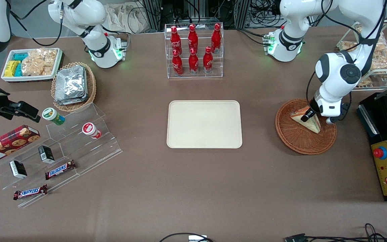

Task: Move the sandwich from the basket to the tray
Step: 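Lower the open left gripper around the wrapped triangular sandwich, then close the left gripper on the sandwich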

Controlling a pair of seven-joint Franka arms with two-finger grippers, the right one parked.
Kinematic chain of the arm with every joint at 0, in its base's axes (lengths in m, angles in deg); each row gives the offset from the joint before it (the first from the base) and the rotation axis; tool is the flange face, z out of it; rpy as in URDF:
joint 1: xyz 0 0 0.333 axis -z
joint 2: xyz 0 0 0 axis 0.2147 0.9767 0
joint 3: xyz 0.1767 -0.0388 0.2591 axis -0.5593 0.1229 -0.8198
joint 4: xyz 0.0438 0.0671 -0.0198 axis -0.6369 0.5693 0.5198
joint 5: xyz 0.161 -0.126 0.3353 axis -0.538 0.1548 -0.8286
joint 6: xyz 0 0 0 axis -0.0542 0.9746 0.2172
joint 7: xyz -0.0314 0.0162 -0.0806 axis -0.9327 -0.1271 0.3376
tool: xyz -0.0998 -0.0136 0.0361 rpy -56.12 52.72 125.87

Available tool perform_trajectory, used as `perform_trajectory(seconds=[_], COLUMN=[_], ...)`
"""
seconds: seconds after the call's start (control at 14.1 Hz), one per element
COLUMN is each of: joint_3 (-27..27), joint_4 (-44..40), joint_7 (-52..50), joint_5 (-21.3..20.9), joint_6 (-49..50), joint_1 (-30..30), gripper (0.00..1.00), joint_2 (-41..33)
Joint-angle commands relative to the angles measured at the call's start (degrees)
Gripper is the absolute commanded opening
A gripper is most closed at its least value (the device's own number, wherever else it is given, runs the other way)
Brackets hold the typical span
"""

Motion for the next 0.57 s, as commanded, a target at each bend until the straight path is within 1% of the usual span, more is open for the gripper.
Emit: perform_trajectory(seconds=[0.0, 0.14, 0.5], joint_3=[0.31, 1.01, 4.88], joint_4=[-0.33, -1.38, -8.05], joint_7=[-3.15, -2.72, 3.42], joint_5=[-0.61, -0.70, -1.14], joint_6=[-0.38, 3.55, 18.67], joint_1=[0.25, 0.34, 0.34], gripper=[0.32, 0.29, 0.29], joint_2=[-1.01, -2.94, -7.86])
